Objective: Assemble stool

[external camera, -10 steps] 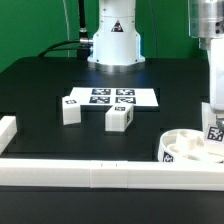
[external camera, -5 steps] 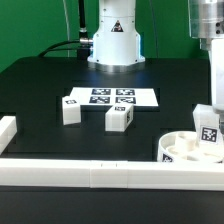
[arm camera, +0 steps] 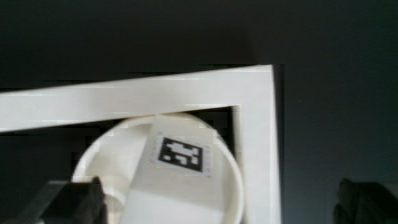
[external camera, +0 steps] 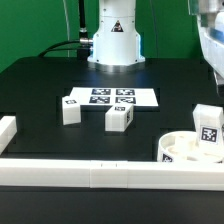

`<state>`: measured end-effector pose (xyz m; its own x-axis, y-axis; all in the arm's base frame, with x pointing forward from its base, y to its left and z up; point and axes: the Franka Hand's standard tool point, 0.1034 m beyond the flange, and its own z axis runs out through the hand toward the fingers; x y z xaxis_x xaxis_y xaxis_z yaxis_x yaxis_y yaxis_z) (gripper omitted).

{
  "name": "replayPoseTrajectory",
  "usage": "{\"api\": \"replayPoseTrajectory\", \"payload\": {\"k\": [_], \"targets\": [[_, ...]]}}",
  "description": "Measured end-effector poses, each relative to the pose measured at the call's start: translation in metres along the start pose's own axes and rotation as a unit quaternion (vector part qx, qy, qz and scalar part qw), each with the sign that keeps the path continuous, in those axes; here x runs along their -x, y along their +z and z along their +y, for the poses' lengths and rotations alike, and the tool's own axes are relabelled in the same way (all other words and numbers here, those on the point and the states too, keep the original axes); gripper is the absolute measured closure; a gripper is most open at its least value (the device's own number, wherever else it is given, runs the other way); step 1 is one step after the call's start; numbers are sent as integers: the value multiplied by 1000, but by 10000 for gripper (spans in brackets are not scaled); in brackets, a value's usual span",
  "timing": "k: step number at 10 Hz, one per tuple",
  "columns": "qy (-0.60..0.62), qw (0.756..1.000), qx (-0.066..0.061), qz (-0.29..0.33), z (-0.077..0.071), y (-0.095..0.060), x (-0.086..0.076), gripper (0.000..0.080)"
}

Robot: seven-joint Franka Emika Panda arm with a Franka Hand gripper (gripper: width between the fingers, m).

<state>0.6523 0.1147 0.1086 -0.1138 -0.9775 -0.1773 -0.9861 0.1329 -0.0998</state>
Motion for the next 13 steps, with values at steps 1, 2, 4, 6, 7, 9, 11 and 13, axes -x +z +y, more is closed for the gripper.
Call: {"api": "replayPoseTrajectory", "payload": {"k": [1, 2, 4, 6, 7, 9, 11, 13], "targets": [[-1, 1000, 2, 0, 2, 2, 1, 150], [-19, 1000, 2, 1, 2, 3, 1, 150], [-116, 993, 3, 1, 2, 3, 1, 150], [-243, 969, 37, 2, 8, 3, 5, 150], [-322, 946, 47, 4, 7, 1, 5, 150], [-407, 912, 50, 2, 6, 1, 5, 150], [-478, 877, 50, -2, 6, 1, 5, 150], [-541, 839, 50, -5, 6, 1, 4, 150]]}}
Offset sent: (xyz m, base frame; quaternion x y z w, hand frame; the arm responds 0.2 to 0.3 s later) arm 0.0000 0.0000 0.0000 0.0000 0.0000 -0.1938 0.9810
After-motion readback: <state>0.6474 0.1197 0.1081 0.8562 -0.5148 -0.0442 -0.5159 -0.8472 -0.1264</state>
